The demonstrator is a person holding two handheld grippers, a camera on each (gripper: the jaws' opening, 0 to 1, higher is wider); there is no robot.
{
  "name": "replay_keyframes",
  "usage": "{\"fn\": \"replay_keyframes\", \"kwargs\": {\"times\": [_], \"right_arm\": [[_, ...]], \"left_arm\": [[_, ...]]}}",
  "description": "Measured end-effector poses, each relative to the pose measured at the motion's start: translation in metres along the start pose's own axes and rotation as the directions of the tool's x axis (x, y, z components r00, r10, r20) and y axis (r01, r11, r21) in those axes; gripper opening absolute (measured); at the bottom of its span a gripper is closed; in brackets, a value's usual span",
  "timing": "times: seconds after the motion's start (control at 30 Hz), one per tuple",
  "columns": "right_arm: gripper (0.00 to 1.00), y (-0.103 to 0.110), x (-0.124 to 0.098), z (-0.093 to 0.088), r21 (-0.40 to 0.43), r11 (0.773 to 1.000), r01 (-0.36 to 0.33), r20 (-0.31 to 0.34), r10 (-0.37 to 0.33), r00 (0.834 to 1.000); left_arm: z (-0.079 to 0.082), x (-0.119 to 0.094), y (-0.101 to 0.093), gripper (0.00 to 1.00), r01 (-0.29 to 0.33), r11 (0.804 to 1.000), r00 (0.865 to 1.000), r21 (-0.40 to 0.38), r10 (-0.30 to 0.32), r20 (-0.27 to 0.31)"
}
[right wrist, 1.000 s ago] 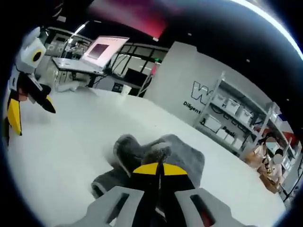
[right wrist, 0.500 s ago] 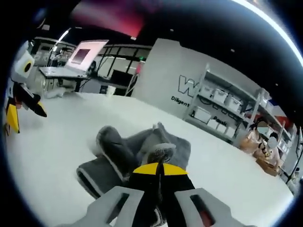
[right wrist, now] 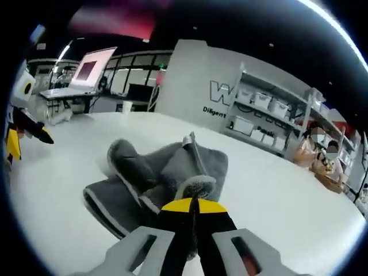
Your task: Open the folded towel by lifting each exposed corner and separating the folded layers until the towel lies flat within the target outline without major curled edges
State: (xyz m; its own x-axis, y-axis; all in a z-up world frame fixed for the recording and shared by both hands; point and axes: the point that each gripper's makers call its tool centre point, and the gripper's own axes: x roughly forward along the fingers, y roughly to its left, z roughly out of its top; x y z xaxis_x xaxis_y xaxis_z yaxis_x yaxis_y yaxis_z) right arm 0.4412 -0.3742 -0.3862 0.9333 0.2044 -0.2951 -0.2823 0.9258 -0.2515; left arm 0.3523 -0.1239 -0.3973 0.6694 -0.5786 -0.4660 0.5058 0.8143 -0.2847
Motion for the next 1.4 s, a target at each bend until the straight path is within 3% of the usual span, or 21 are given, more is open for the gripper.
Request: {"fn": "replay_keyframes", "kwargs": {"times": [0.1,0.23,0.37,0.6,0.73,0.9,1.07,1.27,1.4], "right_arm": [[0.0,0.002,0.001,-0.008,-0.024,1.0,-0.009,-0.03,0.009,1.0],[0.0,-0.002,-0.003,-0.005,-0.002,1.0,0.004,-0.015,-0.004,1.0],[0.0,-0.009,-0.01,-0.011,0.006,1.0,0.024,-0.042,-0.024,0.999],[0.14,-0.011,-0.022,-0.017,0.093,0.996,-0.011,-0.052,0.016,0.998],[0.28,-0.004,-0.024,-0.008,0.209,0.975,-0.08,-0.001,0.082,0.997],[0.33,0.003,-0.023,0.006,0.278,0.951,-0.134,0.057,0.123,0.991],[0.39,0.005,-0.014,0.01,0.326,0.934,-0.149,0.056,0.138,0.989],[0.32,0.003,-0.005,0.016,0.385,0.911,-0.149,0.075,0.13,0.989],[0.33,0.004,0.001,0.015,0.398,0.906,-0.147,0.07,0.13,0.989]], "left_arm": [[0.0,0.001,0.0,0.97,-0.002,1.0,1.0,-0.001,0.002,-0.005],[0.0,0.001,0.0,0.96,-0.003,1.0,1.0,0.0,0.003,-0.007],[0.0,0.002,-0.001,0.96,-0.002,1.0,1.0,0.003,0.002,-0.011],[0.001,0.005,-0.007,0.96,0.01,1.0,1.0,0.013,-0.01,-0.014],[0.002,0.005,-0.008,0.96,0.012,1.0,1.0,0.015,-0.012,-0.012],[0.002,0.006,-0.011,0.96,0.018,1.0,1.0,0.021,-0.018,-0.017],[0.003,0.002,-0.012,0.96,0.017,1.0,1.0,0.026,-0.017,-0.012],[0.003,-0.003,-0.009,0.96,0.005,1.0,1.0,0.024,-0.005,-0.01],[0.003,-0.005,-0.007,0.96,0.0,1.0,1.0,0.024,0.0,-0.009]]}}
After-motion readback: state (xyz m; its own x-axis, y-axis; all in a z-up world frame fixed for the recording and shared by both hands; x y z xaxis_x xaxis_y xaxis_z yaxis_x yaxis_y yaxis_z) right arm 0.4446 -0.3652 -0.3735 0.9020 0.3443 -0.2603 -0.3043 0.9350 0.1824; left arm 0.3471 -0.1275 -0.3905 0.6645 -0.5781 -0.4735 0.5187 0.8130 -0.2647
